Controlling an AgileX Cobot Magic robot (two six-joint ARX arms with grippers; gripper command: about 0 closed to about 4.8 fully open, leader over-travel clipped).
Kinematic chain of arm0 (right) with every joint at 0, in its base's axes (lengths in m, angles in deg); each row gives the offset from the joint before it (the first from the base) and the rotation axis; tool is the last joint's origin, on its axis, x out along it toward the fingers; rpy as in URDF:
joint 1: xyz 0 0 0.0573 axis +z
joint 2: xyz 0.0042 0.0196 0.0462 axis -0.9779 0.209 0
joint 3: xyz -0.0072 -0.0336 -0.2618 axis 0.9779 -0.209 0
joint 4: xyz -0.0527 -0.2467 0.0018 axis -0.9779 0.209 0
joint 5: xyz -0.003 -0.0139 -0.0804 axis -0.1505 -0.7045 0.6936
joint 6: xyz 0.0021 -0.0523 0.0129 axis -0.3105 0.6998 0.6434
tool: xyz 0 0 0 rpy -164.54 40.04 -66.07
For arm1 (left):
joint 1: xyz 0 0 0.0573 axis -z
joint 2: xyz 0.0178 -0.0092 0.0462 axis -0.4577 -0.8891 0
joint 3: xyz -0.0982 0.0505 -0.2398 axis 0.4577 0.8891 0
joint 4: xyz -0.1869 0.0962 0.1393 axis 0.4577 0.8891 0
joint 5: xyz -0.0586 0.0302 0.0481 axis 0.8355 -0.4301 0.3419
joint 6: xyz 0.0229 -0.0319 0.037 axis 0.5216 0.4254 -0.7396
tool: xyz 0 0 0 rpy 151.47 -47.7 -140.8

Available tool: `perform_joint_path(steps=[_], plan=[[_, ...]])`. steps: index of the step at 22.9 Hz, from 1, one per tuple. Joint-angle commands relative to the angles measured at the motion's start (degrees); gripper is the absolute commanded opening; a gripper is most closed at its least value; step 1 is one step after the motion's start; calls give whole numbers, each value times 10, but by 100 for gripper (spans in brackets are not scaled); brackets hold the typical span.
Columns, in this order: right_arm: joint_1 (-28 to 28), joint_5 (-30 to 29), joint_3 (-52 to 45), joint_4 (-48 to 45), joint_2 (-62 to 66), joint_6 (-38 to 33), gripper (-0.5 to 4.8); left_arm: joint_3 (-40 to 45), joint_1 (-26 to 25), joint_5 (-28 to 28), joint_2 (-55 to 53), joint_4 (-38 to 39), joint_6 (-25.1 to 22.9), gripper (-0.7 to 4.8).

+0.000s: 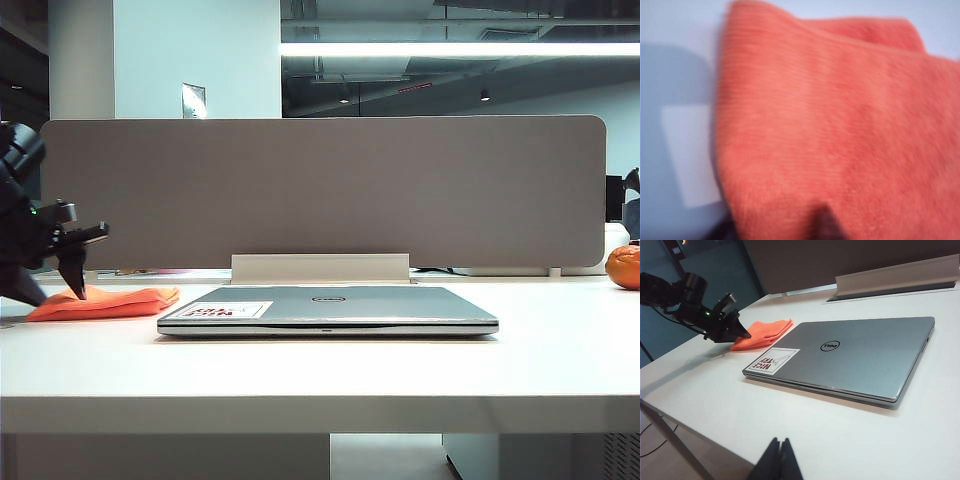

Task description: Pick up the orange rag and put it over the laptop.

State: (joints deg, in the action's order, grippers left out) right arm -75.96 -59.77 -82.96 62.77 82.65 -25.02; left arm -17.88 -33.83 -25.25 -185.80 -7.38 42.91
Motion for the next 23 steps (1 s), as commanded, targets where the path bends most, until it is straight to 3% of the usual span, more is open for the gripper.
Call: perform_joint_path(steps=[1, 2, 7, 15, 23], plan=[[0, 1, -2, -5, -1, 0, -5, -1, 8, 2, -3, 11, -30, 34], [0, 1, -2, -5, -1, 0, -5, -1, 8, 2, -3, 12, -32, -11], [0, 1, -2, -5, -1, 0, -5, -5, 8, 5, 5, 13, -30, -6], [0, 1, -2, -5, -1, 0, -5, -7, 23, 65, 96, -13, -20, -6], [0, 1, -2, -6, -1, 0, -5, -7, 140, 69, 139, -28, -12, -7]])
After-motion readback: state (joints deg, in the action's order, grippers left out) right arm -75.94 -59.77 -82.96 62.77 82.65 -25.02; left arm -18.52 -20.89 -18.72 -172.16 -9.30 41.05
